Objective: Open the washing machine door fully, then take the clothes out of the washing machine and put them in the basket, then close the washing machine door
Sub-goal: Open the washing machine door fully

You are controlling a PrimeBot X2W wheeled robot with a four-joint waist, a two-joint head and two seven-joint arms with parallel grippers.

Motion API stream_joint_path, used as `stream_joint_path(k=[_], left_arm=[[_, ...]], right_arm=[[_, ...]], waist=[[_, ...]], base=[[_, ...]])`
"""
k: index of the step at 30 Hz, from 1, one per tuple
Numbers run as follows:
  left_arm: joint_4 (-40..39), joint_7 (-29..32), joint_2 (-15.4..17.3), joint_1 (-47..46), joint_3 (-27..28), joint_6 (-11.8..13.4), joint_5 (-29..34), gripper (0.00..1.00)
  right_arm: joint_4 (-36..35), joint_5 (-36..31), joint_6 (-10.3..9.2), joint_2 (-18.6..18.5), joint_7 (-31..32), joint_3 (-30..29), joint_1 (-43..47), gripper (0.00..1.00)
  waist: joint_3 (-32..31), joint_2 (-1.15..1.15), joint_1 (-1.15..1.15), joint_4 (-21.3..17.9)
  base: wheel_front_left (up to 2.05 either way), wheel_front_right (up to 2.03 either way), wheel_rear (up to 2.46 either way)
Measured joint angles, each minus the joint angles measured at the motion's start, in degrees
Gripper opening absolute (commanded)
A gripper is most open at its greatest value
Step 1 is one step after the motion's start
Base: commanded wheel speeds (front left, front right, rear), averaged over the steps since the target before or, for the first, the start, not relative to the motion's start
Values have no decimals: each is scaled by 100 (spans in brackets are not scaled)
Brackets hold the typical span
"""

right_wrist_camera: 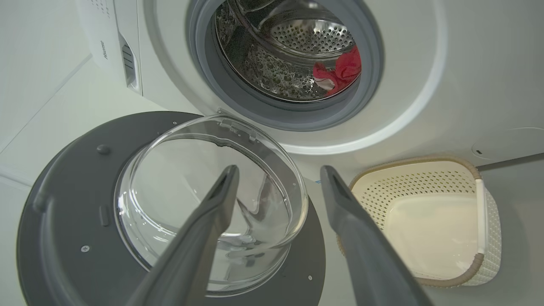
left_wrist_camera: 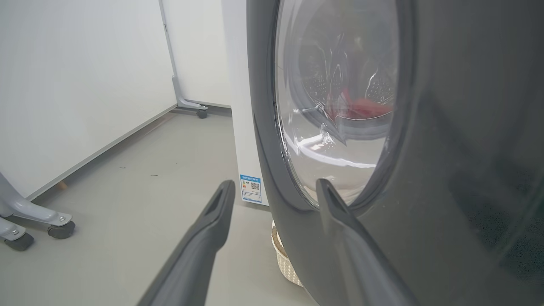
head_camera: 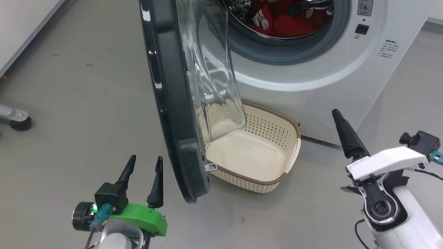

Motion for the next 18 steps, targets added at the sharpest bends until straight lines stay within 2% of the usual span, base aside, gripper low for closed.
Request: stream_joint_path(k=[10, 12, 18], left_arm=[[23, 0, 1, 30, 0, 0, 0, 100], [27, 0, 1, 30, 1, 0, 0, 100], [42, 0, 1, 35, 7, 0, 1, 100]], right_arm=[[307, -1822, 1, -537, -1547, -49, 400, 100], [392, -2216, -33, -638, -1601, -79, 477, 100], [424, -3397, -521, -825, -1516, -283, 555, 100]], waist=[[-65, 0, 0, 2], [-78, 0, 0, 4], [-114, 0, 0, 15]], base=[[0, 0, 0], [0, 0, 0], [0, 0, 0]])
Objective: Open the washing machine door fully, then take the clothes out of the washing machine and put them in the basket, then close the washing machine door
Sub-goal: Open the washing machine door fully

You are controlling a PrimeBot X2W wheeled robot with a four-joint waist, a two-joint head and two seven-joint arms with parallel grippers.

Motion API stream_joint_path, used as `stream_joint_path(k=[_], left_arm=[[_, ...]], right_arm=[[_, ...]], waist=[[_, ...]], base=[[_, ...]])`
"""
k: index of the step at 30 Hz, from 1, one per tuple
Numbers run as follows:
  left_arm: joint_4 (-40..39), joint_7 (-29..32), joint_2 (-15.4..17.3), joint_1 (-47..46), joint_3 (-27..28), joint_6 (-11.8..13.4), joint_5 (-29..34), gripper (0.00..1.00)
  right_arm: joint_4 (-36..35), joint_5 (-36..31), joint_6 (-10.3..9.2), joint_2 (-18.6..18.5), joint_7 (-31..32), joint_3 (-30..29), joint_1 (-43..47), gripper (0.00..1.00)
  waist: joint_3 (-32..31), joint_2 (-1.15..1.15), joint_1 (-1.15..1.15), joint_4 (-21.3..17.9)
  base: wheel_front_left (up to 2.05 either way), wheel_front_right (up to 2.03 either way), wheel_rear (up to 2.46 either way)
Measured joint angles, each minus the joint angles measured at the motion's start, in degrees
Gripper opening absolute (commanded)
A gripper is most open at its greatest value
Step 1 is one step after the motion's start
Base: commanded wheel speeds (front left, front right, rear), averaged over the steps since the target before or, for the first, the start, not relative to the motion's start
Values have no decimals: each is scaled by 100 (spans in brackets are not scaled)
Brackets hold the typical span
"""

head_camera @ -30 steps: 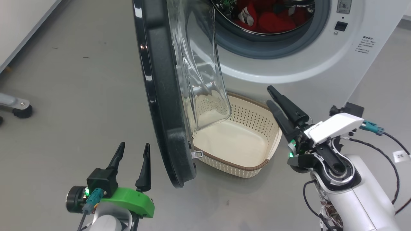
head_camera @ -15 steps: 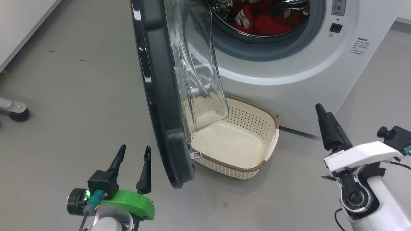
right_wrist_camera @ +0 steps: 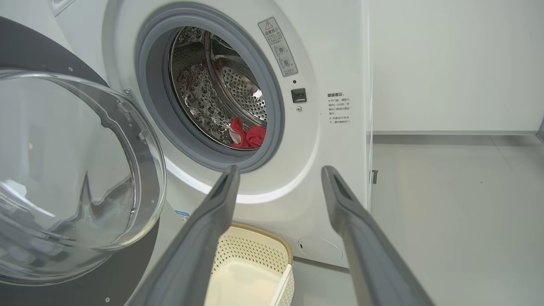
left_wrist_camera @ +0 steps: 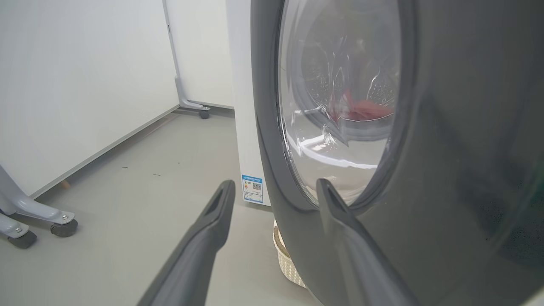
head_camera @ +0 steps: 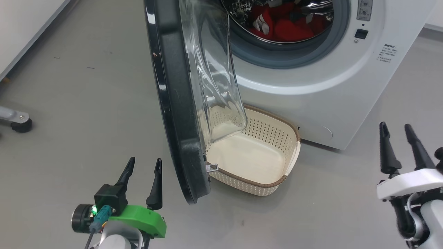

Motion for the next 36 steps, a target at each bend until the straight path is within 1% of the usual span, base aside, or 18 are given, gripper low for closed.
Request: stream_joint_path(k=[1, 2, 5, 7, 9, 13, 15, 23, 28, 34, 36], left_arm=[[2, 0, 0, 1, 1, 1, 0, 100], [9, 0, 0, 2, 5, 12, 0, 100], [13, 0, 0, 21, 14, 19, 1, 100], [13, 0, 0, 37, 25, 25, 1, 100], [13, 0, 0, 52, 29, 25, 1, 100], [18, 0, 0, 56, 40, 25, 2, 100], [23, 0, 0, 59, 41, 25, 9, 100], [47, 0, 1, 82, 43, 25, 9, 100], [53, 0, 1, 82, 43, 25, 10, 100], [79, 0, 1, 82, 42, 24, 9, 100], [89, 0, 1, 82, 41, 24, 9, 100]], right_arm=[[-19, -233, -103, -26, 35, -69, 16, 100], [-99, -459, -179, -2, 59, -266, 30, 100], [-489, -1093, -449, 38, 74, -711, 27, 100], [-646, -1382, -549, 93, 74, -800, 36, 100], [-765, -1627, -604, 192, 74, -812, 132, 100], [-968, -1957, -604, 528, 74, -836, 527, 100], [-983, -2043, -653, 637, 74, -835, 645, 100], [-989, -2335, -652, 1033, 74, -724, 1089, 100], [-991, -2455, -644, 1178, 74, -727, 1139, 100], [-985, -2585, -634, 1260, 74, -758, 1209, 100], [-980, -2635, -589, 1298, 74, -779, 1209, 100]], waist=[[-6, 0, 0, 2], [-15, 0, 0, 3], [-48, 0, 0, 5], [-54, 0, 0, 5], [-60, 0, 0, 5], [-78, 0, 0, 0], [-84, 0, 0, -4], [-102, 0, 0, -21], [-98, 0, 0, -31], [-98, 0, 0, -28], [-100, 0, 0, -22]], base=[[0, 0, 0], [0, 0, 0], [0, 0, 0], [0, 0, 0], [0, 0, 0], [0, 0, 0], [0, 0, 0], [0, 0, 0], [0, 0, 0], [0, 0, 0], [0, 0, 0]])
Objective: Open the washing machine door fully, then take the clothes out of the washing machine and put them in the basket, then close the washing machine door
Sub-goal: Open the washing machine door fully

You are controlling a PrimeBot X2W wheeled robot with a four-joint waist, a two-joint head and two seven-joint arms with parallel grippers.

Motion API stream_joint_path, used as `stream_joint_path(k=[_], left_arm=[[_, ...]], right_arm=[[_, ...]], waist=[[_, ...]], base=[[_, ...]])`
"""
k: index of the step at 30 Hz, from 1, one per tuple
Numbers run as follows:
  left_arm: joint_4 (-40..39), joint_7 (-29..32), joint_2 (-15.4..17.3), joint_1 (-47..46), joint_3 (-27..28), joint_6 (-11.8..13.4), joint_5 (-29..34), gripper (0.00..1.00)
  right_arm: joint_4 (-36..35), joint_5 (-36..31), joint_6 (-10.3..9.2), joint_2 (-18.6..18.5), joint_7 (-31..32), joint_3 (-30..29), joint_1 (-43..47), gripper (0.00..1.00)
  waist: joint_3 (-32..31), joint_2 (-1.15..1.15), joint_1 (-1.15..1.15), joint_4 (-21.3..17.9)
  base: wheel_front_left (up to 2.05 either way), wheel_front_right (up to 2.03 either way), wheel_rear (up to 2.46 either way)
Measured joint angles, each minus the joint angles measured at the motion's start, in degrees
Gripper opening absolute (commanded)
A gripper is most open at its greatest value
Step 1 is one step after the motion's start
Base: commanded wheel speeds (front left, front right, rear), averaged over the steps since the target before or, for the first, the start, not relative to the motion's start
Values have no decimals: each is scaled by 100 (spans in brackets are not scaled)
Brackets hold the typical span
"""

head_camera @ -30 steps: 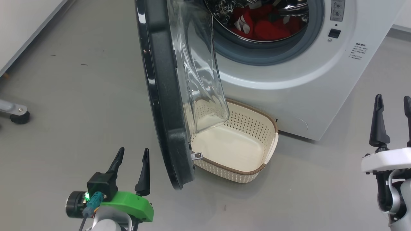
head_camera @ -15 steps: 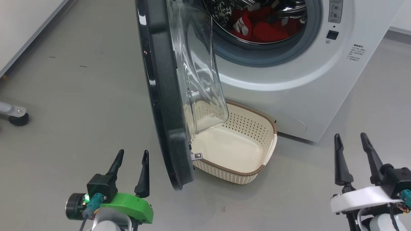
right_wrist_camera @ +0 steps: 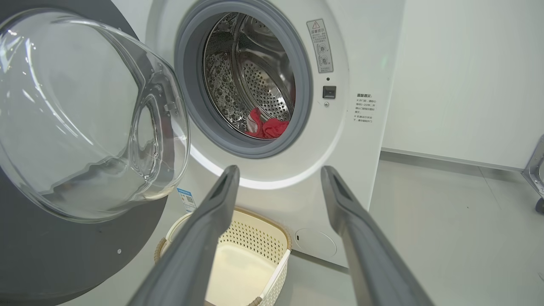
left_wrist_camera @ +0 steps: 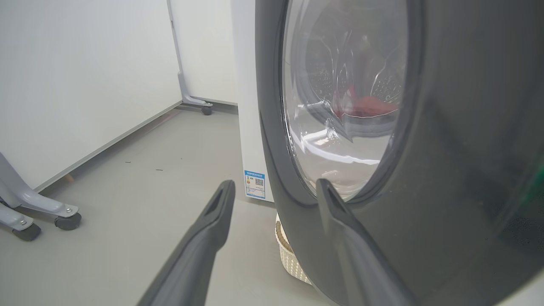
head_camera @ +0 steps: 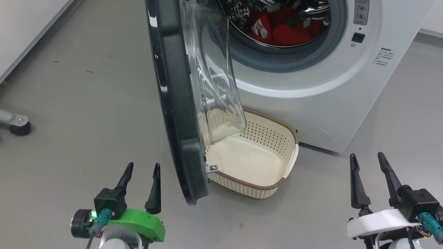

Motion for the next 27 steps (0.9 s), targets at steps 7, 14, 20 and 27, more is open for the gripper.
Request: stream_joint_path(k=[7, 14, 20, 27], left_arm=[[18, 0, 0, 0, -2, 0, 0, 100], [18, 0, 0, 0, -5, 0, 0, 100], [19, 0, 0, 1, -33, 0, 0, 0], [25, 0, 0, 8, -68, -9, 0, 0]], right_arm=[[26, -76, 55, 116, 0, -76, 27, 100], [76, -158, 154, 207, 0, -167, 101, 100], [110, -210, 208, 245, 0, -250, 102, 100], [169, -269, 305, 289, 0, -348, 102, 100]], waist=[[-15, 0, 0, 23], [-21, 0, 0, 29], [-21, 0, 0, 33], [-23, 0, 0, 47]], base=[[0, 0, 0], [0, 0, 0], [0, 0, 0], [0, 0, 0]])
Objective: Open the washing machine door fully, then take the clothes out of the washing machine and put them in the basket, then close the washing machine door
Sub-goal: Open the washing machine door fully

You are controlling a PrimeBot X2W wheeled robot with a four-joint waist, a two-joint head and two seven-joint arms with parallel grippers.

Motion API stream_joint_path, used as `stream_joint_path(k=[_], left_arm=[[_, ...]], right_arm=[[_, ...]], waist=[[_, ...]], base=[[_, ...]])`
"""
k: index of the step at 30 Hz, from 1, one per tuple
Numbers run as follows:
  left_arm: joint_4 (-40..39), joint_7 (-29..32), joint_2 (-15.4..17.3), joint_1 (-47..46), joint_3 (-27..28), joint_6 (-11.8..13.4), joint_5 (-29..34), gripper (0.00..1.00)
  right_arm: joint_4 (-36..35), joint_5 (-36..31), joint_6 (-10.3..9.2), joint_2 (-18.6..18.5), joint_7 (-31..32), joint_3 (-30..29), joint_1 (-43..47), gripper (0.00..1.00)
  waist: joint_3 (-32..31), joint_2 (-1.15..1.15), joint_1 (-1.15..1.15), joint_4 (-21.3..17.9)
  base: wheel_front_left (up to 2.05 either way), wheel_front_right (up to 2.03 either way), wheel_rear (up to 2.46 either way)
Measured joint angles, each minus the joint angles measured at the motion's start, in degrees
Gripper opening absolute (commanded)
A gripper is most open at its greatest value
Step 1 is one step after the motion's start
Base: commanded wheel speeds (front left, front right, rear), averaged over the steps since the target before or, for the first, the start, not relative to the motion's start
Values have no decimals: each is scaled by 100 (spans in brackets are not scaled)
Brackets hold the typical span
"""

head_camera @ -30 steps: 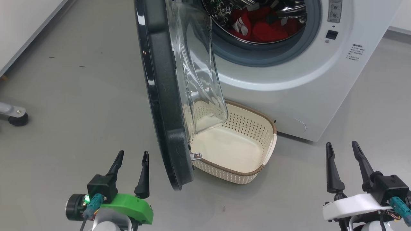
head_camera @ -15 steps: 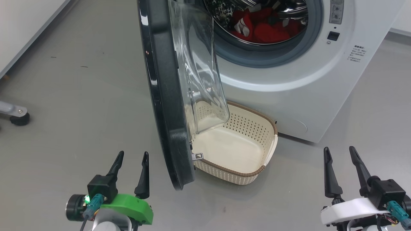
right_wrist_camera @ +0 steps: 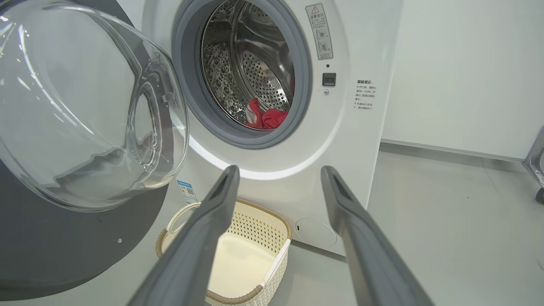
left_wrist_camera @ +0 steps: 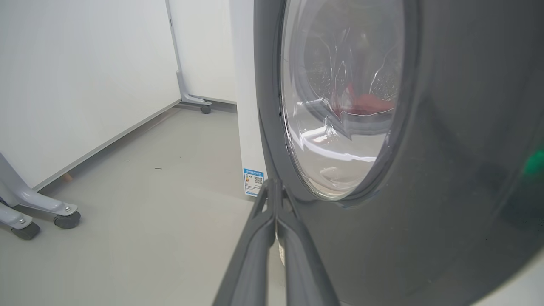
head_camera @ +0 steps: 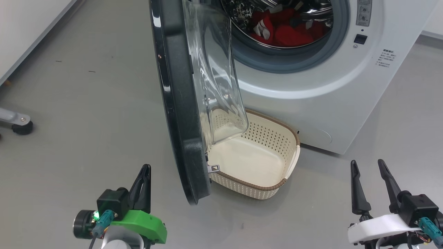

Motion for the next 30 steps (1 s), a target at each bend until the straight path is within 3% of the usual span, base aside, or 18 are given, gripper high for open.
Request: stream_joint_path(k=[14, 30], left_arm=[[-469, 0, 0, 10, 91, 1, 35, 0], [-2588, -27, 12, -282, 277, 33, 442, 0]], right_arm=[[142, -99, 154, 78, 1, -178, -25, 100], [225, -196, 302, 135, 0, -350, -60, 100]], waist=[[21, 0, 0, 54], [46, 0, 0, 188]], base=[[0, 0, 0], [0, 0, 0]])
